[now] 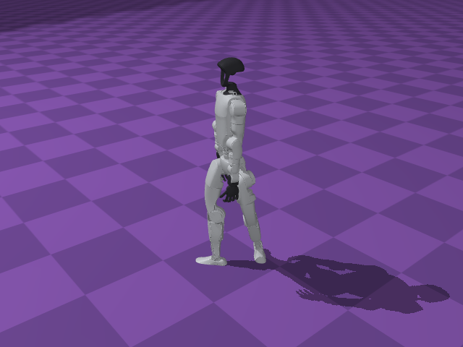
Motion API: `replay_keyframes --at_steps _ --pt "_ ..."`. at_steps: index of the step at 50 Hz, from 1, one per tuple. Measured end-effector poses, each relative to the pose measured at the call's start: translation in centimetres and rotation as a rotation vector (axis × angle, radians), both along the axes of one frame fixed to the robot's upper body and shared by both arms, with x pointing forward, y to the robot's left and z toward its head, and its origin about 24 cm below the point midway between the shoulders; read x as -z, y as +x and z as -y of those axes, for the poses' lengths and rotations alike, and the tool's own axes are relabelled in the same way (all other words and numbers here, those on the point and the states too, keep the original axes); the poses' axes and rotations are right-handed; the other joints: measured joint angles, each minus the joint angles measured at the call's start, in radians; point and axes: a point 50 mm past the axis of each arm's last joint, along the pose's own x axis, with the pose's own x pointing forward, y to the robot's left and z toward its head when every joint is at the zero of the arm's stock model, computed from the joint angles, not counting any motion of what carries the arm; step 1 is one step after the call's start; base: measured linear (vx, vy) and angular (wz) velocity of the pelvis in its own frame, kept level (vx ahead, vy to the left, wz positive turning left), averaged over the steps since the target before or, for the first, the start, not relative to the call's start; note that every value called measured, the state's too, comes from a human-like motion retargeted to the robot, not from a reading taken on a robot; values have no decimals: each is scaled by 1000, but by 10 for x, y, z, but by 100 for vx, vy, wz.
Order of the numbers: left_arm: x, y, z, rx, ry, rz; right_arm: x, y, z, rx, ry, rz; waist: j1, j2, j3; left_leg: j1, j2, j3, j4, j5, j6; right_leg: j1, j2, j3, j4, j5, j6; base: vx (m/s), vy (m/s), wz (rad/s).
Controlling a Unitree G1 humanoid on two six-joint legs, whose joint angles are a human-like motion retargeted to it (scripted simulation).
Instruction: In place motions
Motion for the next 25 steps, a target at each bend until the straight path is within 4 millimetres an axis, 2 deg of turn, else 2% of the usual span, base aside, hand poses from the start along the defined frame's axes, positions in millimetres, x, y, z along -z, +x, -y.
replay_keyframes --at_steps 2,5,7,8,10,12,17,20,25 --pt "0 4 2 35 -4 18 1 6 -5 -31 25 22 -14 -8 -1 0 4 -60 57 47 50 -6 -3 70 2 1 6 -24 7 -150" --pt "0 9 -2 95 22 39 3 17 -12 -55 52 65 -8 -53 15 -31 23 -197 225 127 158 4 -26 176 10 4 17 -24 5 -175" --pt "-1 11 -6 121 37 47 4 24 -16 -65 67 92 6 -77 39 -93 52 -325 387 176 225 27 -26 231 4 13 21 -14 3 -144" --pt "-1 11 -8 127 43 48 4 28 -17 -72 74 102 -22 -70 55 -140 73 -432 471 188 235 48 -15 213 -14 24 15 -14 3 -61" --pt "-1 10 -9 111 56 50 4 35 -17 -104 81 122 -49 -67 71 -220 58 -604 576 161 216 64 -7 219 -26 36 11 -13 5 -103" --pt "0 9 -10 64 69 51 4 43 -16 -141 77 148 11 -93 65 -250 24 -615 592 129 204 43 -15 334 3 24 24 -15 4 -217" --pt "0 3 -10 -28 79 32 3 56 -11 -146 57 198 -1 -103 86 -370 29 -705 622 -45 251 47 -25 393 6 33 29 -12 1 -97" --pt "0 -5 -8 -54 79 3 3 54 -6 -122 42 193 16 -106 95 -430 -28 -796 532 -132 227 52 -23 433 -1 45 33 -7 0 -104" --pt "1 -23 -4 -59 85 -55 2 41 3 -81 7 139 52 -78 111 -413 -82 -903 179 -190 160 78 28 476 -22 58 30 4 -4 -105"
